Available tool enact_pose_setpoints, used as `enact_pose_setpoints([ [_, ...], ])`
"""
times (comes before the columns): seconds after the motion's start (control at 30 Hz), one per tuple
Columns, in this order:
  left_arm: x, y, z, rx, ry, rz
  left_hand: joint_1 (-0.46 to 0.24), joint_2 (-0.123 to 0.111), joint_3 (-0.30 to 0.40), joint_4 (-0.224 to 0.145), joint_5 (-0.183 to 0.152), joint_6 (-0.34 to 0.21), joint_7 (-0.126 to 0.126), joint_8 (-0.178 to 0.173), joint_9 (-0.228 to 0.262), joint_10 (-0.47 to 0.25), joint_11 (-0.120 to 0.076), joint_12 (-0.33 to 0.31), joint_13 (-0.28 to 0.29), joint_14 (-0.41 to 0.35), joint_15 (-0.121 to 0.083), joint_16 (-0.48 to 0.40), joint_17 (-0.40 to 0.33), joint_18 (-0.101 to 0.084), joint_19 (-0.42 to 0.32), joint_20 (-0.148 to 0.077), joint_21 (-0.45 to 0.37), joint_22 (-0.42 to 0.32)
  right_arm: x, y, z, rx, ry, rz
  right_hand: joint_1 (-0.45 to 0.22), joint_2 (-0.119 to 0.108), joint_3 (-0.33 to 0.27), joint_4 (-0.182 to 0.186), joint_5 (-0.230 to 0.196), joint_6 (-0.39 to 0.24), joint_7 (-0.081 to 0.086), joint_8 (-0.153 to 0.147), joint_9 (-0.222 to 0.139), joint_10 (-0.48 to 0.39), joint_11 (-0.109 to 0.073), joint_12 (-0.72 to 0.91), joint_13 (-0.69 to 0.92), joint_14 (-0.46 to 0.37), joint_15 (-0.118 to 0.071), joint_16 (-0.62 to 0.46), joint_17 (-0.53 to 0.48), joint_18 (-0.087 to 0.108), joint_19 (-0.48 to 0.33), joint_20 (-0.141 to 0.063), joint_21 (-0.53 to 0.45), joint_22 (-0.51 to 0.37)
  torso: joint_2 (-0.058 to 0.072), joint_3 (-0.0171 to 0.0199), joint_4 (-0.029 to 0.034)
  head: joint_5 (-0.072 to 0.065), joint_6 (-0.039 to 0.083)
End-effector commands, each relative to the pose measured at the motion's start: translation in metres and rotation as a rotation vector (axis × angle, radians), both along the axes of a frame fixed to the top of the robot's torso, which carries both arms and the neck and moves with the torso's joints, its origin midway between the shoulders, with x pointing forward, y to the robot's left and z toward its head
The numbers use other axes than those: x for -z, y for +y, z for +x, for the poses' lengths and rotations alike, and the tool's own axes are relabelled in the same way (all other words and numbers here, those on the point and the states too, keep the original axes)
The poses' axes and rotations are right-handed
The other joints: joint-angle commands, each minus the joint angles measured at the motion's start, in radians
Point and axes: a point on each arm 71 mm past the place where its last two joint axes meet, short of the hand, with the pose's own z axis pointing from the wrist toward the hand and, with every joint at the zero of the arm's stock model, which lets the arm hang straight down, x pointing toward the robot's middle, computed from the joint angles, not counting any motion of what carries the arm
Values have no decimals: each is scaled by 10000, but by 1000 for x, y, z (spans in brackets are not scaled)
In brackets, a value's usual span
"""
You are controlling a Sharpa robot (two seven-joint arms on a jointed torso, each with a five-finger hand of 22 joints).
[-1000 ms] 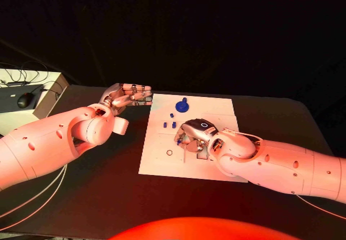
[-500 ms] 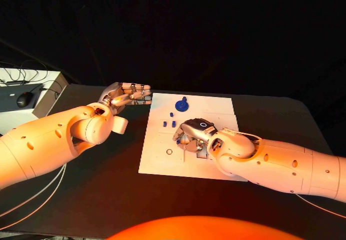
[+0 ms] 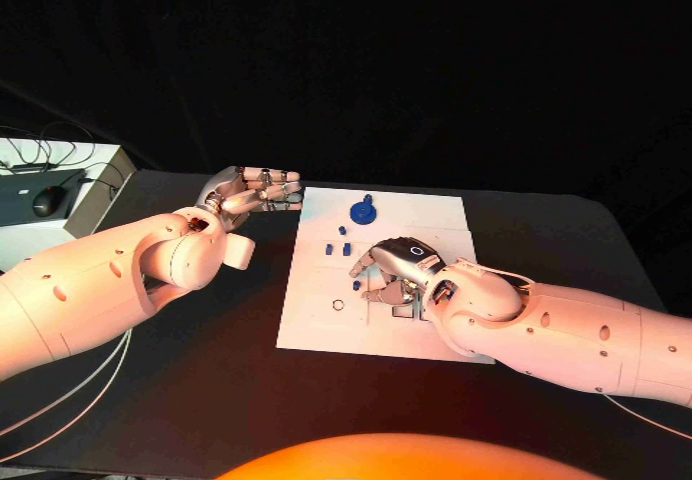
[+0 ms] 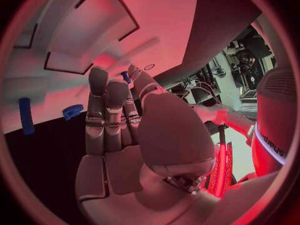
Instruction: Assemble the parts on the task board
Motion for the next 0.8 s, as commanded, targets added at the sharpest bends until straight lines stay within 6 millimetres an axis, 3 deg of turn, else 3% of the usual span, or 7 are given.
enact_pose_setpoints([
  [0.03,-1,-2,0,183,-51,-57,59,-19,76,-1,28,-35,31,13,0,-64,-6,-7,4,-61,0,27,9,-108,-64,14,60,-5,-11,-6,-1,142,-214,798,108,-19,-40,142,55,-81,-1,3,-10,134,-61,77,-7,52,-1,-17,17,245,290,-23,-80,20,-15,-7,-11,-17,65],
  [0.2,-1,-2,0,185,-78,-69,33,-45,75,1,28,-40,21,14,1,-57,-9,-3,5,-58,0,29,10,-110,-66,15,61,-4,-32,-31,9,760,98,1211,-69,225,6,-39,384,-131,151,10,-9,1202,-278,136,-28,77,-138,118,98,123,425,-133,649,343,-23,-4,-39,-61,139],
  [0.27,0,-2,1,194,-88,-77,26,-43,81,3,29,-24,12,19,3,-51,-11,-1,5,-58,-2,29,10,-111,-67,16,62,-3,-41,-44,16,968,141,996,-211,330,98,-166,475,-166,59,9,-9,1489,-341,-20,-3,64,-175,193,149,29,429,-181,1070,567,-25,-2,-53,-88,197],
  [0.5,0,-3,1,189,-107,-104,2,-87,80,5,25,-234,78,11,0,-25,-8,3,6,-45,-4,41,10,-111,-61,12,70,2,-59,-87,36,1706,141,48,-413,328,-279,-275,478,-99,34,8,-9,1479,-341,3,4,36,-175,303,248,-52,424,-199,1470,885,-81,6,-107,-140,248],
  [0.67,0,-2,2,148,-127,-100,0,-99,76,5,24,-259,81,8,-1,-18,-10,4,6,-41,-4,45,11,-112,-63,12,69,2,-59,-103,43,1950,198,-689,-323,251,-531,-147,447,-129,-17,11,-8,1173,-285,6,4,22,-123,287,266,-18,423,-157,1385,936,-75,38,-154,-174,284],
  [0.8,2,-2,1,158,-124,-116,-3,-103,74,13,24,-257,72,14,1,-10,-13,4,6,-45,-5,47,11,-113,-61,12,71,3,-56,-107,46,2016,262,-1145,-204,137,-643,94,417,-190,-92,9,-3,1048,-263,14,3,25,-108,258,271,7,442,-132,1306,948,-78,43,-145,-206,297],
])
